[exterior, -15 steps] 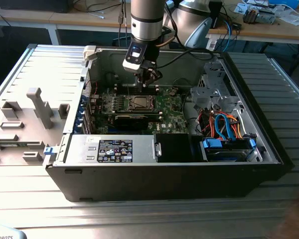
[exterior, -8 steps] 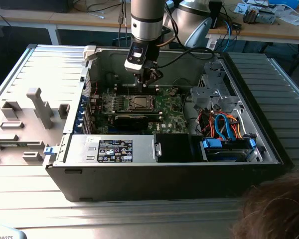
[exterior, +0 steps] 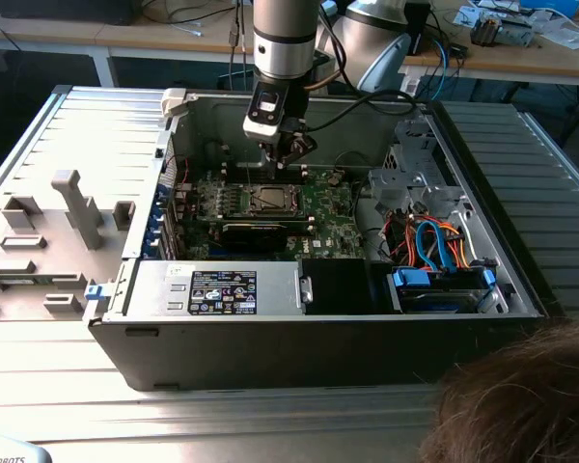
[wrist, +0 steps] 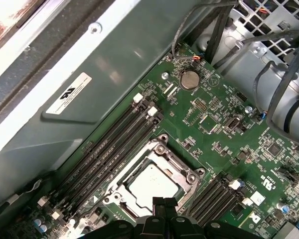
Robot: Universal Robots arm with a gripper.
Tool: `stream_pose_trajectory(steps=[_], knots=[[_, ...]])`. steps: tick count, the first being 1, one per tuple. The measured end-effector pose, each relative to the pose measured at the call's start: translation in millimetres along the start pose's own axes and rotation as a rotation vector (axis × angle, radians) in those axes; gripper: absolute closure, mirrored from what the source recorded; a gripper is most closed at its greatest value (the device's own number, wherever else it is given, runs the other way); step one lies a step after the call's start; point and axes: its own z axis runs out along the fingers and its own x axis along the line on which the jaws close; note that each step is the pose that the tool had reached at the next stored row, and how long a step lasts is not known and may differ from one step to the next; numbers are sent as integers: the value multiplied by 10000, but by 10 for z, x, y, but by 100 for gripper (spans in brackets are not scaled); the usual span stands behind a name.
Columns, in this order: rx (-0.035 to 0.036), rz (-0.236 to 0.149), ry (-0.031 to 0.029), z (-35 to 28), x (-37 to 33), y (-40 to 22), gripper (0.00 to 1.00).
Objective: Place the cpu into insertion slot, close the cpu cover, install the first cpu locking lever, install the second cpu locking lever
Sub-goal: 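Install the first cpu locking lever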
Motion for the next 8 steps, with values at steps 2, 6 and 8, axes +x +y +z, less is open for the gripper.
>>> stream_pose_trajectory(steps=[2,6,8], knots=[[-1,-66,0,0,0,0,89],[-4,-324,-2,0,0,0,89],[-5,-459,-3,0,0,0,89]])
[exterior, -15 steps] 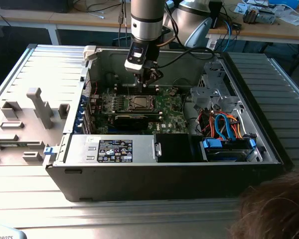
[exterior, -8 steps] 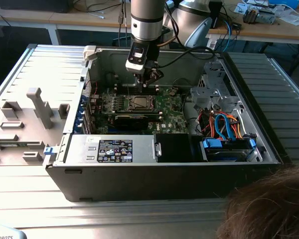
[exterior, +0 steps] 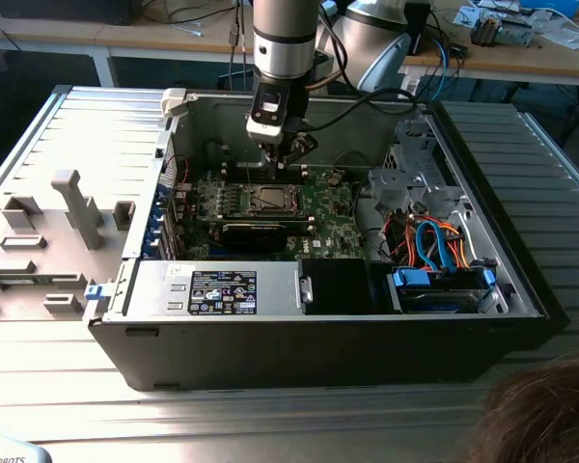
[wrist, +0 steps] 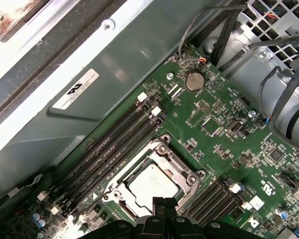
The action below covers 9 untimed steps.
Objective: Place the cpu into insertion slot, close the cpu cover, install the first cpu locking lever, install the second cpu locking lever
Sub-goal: 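Install the first cpu locking lever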
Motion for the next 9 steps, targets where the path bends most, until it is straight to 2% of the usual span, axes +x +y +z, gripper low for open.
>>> stream_pose_trajectory(steps=[9], knots=[[-5,-406,-2,0,0,0,89]])
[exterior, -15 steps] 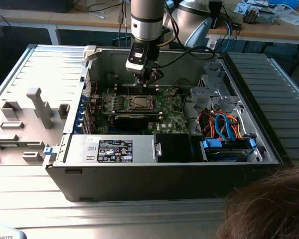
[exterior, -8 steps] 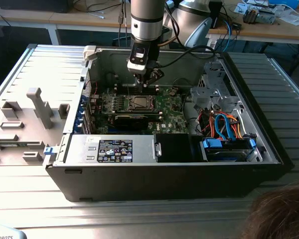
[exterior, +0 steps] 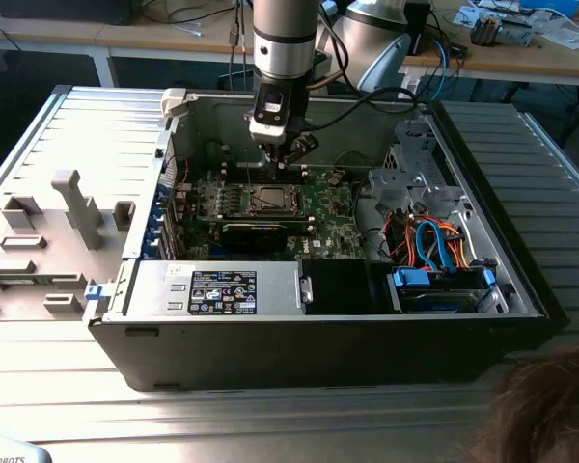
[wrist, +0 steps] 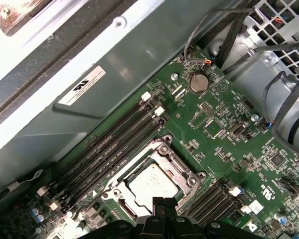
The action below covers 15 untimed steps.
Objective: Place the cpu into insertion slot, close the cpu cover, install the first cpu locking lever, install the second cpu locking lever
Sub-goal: 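Install the first cpu locking lever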
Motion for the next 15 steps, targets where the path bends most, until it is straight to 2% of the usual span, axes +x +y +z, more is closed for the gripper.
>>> stream_pose_trajectory(steps=[15], knots=[[-6,-420,-1,0,0,0,89]])
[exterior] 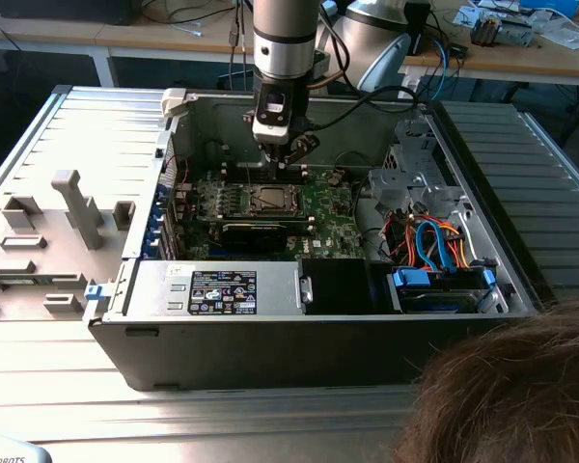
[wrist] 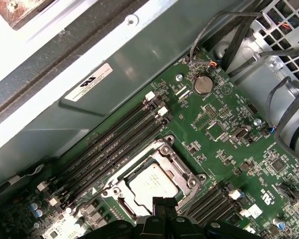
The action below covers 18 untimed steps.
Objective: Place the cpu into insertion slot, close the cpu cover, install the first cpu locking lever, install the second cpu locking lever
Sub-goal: 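Install the first cpu locking lever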
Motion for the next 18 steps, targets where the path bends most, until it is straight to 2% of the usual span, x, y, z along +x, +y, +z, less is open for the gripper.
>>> stream_pose_trajectory(steps=[16,18], knots=[[-6,-488,-2,0,0,0,89],[-9,-733,-3,0,0,0,89]])
